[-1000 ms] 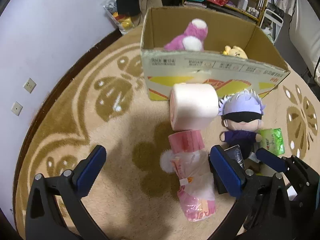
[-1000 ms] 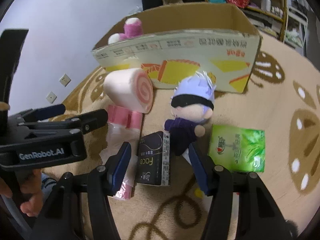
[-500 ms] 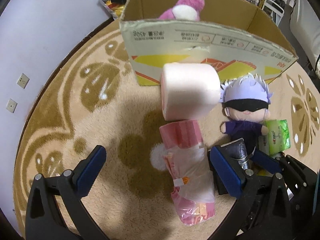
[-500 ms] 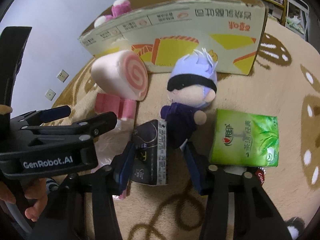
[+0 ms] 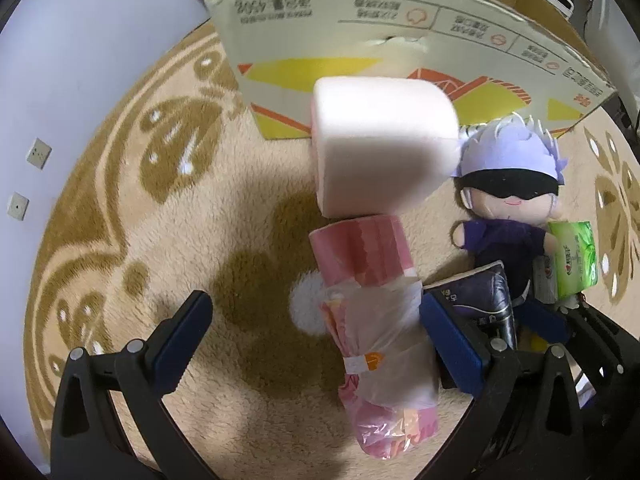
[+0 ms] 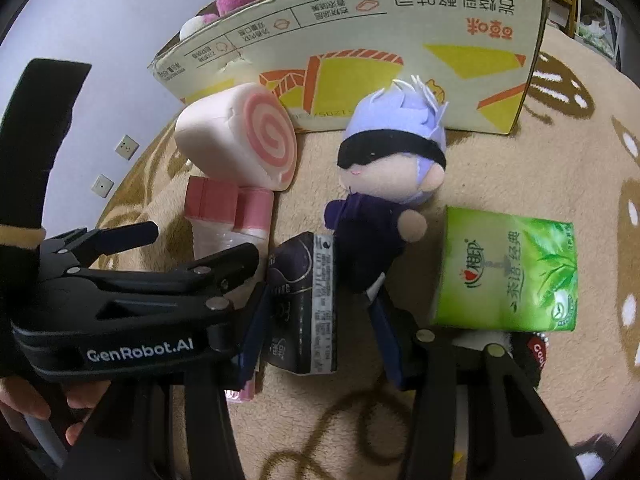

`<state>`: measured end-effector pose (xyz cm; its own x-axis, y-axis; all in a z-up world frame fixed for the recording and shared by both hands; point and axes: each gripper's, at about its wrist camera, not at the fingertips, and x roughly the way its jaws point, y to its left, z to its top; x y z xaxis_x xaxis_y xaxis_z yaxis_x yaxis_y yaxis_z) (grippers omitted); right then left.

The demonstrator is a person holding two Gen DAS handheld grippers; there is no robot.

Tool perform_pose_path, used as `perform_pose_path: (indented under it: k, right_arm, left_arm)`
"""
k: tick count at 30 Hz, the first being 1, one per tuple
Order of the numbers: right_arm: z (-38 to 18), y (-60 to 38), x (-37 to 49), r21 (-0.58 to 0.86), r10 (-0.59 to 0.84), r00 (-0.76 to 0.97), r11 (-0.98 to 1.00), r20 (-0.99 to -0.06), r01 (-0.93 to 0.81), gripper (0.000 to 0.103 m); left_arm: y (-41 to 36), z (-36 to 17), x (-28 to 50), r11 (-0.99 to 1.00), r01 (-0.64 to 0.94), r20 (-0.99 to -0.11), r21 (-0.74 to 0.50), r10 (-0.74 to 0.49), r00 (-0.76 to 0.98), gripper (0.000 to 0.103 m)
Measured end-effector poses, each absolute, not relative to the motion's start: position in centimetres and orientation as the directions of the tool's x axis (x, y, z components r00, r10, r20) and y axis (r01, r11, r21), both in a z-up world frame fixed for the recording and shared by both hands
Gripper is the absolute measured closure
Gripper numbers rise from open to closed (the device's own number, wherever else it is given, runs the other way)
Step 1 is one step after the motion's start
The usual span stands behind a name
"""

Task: Organize soft objects
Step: 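Reach down and grasp the black Focc box with the right tool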

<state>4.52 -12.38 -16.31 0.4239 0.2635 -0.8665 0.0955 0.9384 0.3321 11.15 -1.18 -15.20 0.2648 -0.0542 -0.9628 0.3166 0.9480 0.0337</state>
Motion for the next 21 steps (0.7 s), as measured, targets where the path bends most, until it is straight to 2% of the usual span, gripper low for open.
perform_pose_path:
  k: [10,21]
  right_arm:
    - [-16.6,-11.8,4.8,0.324,0.258,0.419,0.942,-0.87,0.093,0.048]
    - [-16.9,-10.8,4.1,0.291,0.235,0.4,0.953,-0.886,0.084,0.048]
  left_arm:
    - [-1.0,-16.5,11.6,0.95,0.311,-0.967,0.013,-0.067,0.244,0.0]
    - [-3.2,-17.5,10.9,0.938,0.331,-0.957,0.1,0.0,0.289,0.0]
